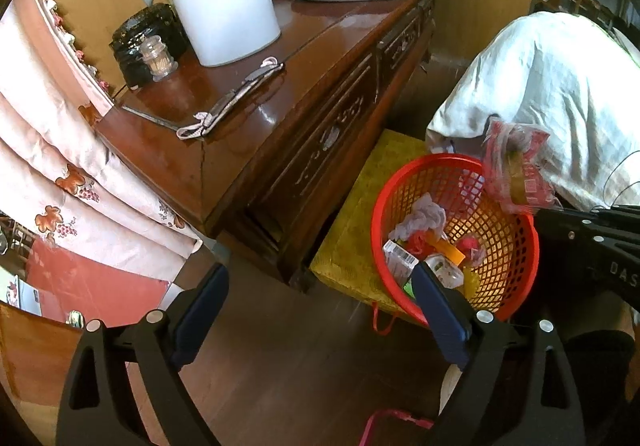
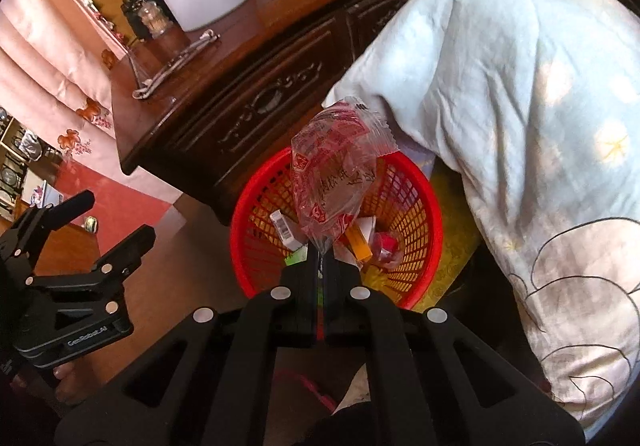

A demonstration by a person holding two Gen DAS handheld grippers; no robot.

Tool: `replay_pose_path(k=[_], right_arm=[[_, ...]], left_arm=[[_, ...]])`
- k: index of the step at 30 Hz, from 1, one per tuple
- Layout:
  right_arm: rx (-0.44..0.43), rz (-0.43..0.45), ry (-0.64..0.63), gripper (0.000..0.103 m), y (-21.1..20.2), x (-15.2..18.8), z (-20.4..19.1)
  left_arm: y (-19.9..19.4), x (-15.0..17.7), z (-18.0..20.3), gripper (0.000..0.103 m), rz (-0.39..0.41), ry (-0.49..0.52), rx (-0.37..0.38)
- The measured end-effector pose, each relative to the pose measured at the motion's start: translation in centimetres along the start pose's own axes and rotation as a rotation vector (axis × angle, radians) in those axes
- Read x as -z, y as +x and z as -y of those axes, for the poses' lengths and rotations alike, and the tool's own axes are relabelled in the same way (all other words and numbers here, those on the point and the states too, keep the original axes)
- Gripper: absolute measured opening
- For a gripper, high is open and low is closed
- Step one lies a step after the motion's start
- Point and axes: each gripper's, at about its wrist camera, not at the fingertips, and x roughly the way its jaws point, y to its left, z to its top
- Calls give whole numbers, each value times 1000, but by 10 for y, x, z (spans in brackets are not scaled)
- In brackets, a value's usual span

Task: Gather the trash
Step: 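Lower the bag into the basket and open the right tool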

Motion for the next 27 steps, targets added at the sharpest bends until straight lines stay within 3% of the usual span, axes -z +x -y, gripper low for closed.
replay_pose_path(k=[11,27], right_arm=[[3,-21,-2,7,12,-2,1],[-41,91,6,7,-51,4,-7]], left_arm=[[7,2,2,91,-22,6,4],[-30,-3,12,92,25,28,3]])
